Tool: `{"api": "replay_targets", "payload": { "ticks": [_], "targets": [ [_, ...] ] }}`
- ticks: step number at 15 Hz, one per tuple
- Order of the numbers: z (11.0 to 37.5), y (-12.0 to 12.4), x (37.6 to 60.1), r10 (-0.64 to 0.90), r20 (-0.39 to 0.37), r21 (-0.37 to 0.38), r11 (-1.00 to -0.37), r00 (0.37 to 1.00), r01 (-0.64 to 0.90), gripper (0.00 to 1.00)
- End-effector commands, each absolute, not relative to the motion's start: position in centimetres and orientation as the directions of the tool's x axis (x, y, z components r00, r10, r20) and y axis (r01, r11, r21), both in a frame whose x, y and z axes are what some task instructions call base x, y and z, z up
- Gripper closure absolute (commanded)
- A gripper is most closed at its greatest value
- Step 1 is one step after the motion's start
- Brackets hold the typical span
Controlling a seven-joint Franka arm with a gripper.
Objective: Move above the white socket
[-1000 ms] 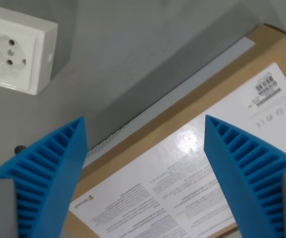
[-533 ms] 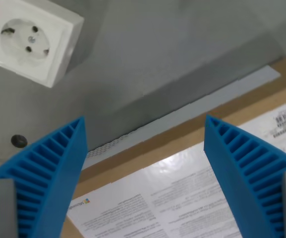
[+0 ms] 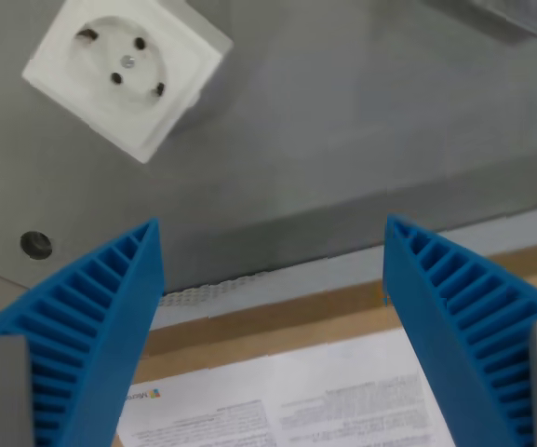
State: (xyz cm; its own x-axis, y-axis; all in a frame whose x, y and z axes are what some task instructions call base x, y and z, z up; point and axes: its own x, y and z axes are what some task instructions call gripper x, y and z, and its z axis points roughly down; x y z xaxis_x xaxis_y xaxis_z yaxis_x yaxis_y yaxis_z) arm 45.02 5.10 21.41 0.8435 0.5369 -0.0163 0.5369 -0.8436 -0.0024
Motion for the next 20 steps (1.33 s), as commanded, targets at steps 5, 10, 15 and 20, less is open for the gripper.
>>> {"api": "replay_targets", "payload": {
  "ticks": [5, 10, 15, 20],
  "targets": [
    [19.7, 7.6, 44.7, 0.886, 0.130, 0.030, -0.451, 0.444, 0.892, 0.00],
    [18.9, 9.1, 45.2, 0.930, 0.130, 0.031, -0.349, 0.342, 0.937, 0.00],
    [18.3, 10.3, 45.7, 0.954, 0.125, 0.021, -0.277, 0.272, 0.961, 0.00],
    [17.8, 11.2, 46.3, 0.959, 0.121, 0.002, -0.257, 0.255, 0.966, 0.00]
  ]
}}
